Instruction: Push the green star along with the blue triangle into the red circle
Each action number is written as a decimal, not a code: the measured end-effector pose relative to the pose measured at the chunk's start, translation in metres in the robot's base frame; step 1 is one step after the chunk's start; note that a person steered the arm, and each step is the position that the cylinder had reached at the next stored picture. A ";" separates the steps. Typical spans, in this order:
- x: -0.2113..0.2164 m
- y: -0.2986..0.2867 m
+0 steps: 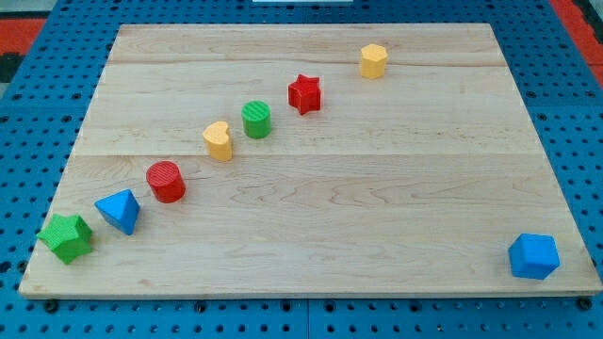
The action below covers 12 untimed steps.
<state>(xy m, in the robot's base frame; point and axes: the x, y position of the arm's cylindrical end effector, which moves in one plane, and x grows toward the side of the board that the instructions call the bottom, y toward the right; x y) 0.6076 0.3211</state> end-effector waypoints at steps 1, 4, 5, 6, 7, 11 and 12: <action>0.009 -0.047; 0.011 -0.205; 0.010 -0.319; 0.010 -0.438; 0.010 -0.559; -0.081 -0.602; -0.080 -0.625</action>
<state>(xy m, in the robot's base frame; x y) 0.5273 -0.3035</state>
